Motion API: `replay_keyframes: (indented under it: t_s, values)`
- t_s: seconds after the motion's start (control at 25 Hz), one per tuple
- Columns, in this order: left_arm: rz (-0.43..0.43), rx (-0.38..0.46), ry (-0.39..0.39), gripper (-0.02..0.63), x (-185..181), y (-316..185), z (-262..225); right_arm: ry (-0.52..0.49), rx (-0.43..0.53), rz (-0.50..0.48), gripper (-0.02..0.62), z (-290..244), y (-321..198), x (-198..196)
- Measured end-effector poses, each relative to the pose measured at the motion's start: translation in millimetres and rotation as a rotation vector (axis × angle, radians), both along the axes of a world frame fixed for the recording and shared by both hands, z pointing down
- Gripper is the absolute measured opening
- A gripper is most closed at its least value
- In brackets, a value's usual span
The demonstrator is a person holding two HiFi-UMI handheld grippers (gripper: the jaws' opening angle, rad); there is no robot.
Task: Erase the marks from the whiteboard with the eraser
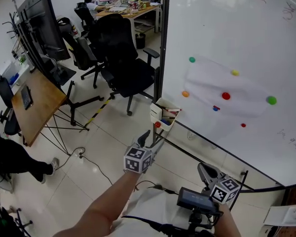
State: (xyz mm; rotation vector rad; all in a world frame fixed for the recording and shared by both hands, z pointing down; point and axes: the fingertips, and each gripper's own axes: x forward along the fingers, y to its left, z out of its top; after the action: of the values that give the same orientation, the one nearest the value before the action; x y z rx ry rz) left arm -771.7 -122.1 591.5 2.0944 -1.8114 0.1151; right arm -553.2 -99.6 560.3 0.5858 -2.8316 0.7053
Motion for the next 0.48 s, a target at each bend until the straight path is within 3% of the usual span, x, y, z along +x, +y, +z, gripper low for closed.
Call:
replay_keyframes:
  t_s: [0.28, 0.48]
  values:
    - [-0.046, 0.06, -0.087, 0.328, -40, -43, -27, -0.007, -0.022, 0.049, 0.017, 3, -5, 9]
    - [-0.031, 0.033, -0.129, 0.327, -48, -63, -22, -0.01, -0.015, 0.072, 0.016, 0, -8, 14]
